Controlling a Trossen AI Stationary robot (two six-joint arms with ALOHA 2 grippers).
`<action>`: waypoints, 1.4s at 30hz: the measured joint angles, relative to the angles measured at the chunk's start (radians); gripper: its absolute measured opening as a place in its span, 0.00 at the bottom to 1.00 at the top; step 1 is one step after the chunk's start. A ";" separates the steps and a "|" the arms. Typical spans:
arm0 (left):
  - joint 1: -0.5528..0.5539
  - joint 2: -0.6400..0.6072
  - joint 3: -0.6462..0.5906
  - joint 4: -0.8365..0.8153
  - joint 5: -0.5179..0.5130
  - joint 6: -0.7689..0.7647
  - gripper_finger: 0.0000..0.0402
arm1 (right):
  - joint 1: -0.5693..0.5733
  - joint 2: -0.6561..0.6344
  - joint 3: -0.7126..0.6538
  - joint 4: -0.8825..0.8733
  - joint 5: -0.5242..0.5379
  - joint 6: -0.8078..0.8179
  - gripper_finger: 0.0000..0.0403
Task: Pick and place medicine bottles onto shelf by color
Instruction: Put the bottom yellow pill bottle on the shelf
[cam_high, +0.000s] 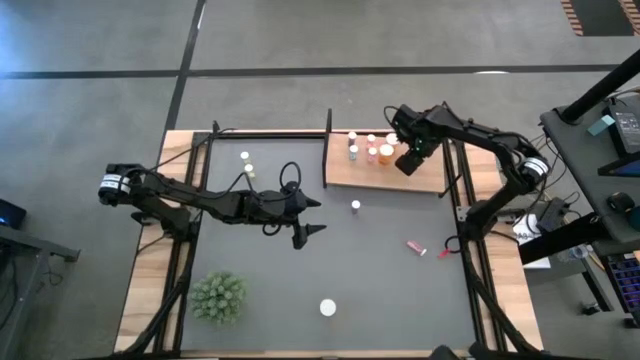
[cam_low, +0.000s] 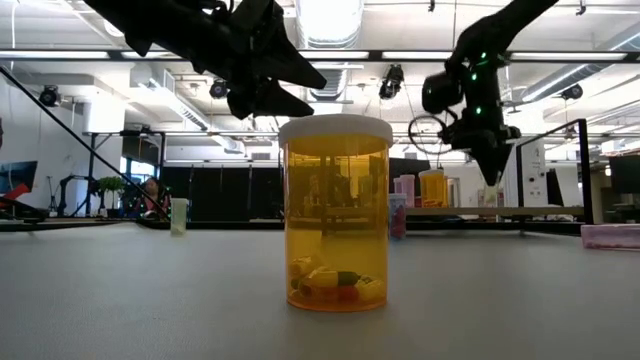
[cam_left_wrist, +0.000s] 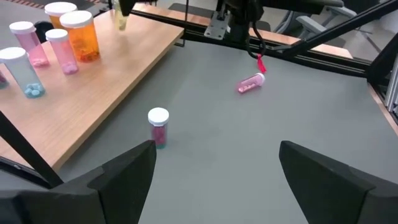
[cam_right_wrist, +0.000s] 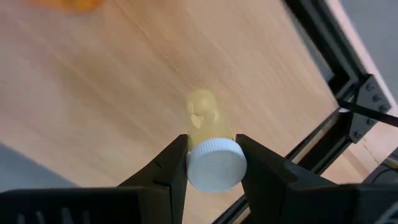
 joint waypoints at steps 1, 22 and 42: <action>0.000 0.000 0.000 0.000 0.000 0.000 0.81 | -0.005 0.017 0.000 -0.001 0.000 -0.013 0.29; 0.031 0.000 0.000 0.000 0.000 0.024 0.81 | -0.028 0.072 0.128 -0.175 0.008 -0.026 0.29; 0.027 0.108 0.003 0.280 0.003 0.074 0.81 | 0.462 -0.148 0.142 -0.197 -0.136 0.211 0.29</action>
